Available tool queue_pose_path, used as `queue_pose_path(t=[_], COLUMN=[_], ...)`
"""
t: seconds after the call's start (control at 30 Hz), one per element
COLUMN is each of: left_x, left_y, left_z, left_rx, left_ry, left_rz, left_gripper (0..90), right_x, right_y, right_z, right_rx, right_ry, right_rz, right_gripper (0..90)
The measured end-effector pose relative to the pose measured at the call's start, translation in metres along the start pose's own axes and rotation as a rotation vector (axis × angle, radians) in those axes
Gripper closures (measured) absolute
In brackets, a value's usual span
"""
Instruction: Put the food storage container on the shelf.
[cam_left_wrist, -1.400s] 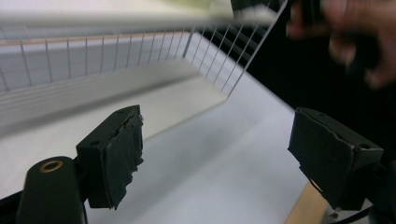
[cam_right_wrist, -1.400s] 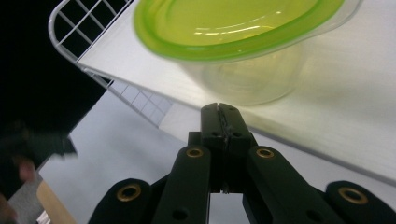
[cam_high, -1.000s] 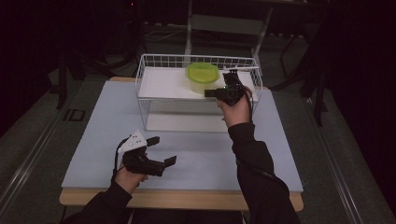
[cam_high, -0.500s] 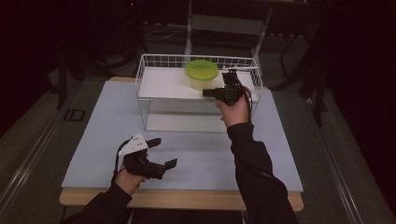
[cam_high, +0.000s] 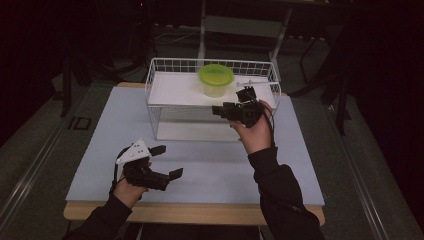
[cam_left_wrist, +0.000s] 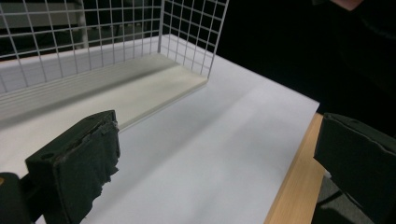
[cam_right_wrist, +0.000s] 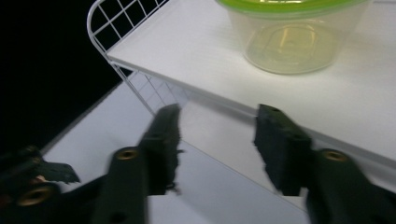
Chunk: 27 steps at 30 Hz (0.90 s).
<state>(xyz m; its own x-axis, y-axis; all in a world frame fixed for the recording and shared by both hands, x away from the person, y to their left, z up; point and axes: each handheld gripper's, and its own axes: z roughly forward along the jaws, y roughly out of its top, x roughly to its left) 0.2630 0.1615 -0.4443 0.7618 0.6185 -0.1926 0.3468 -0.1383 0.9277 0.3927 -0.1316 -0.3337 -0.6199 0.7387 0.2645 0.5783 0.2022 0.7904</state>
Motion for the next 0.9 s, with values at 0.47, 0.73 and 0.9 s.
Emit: queue_pose_path(t=[0.47, 0.73, 0.9], left_x=[-0.003, -0.003, -0.001], left_y=[-0.028, -0.033, -0.034], left_z=[-0.010, -0.008, -0.008], left_rx=[0.026, 0.030, 0.031], left_ry=[0.005, -0.012, 0.011], left_rz=[-0.034, -0.024, -0.024], left_gripper=[1.1, 1.1, 1.1], right_x=[0.014, 0.003, -0.006], right_y=[-0.050, -0.082, -0.101], right_z=[-0.014, -0.018, -0.019], right_rx=[-0.054, -0.032, -0.022], right_ry=[0.029, -0.004, -0.029], right_rz=[-0.165, -0.168, -0.168], right_gripper=[16.4, 15.2, 14.8])
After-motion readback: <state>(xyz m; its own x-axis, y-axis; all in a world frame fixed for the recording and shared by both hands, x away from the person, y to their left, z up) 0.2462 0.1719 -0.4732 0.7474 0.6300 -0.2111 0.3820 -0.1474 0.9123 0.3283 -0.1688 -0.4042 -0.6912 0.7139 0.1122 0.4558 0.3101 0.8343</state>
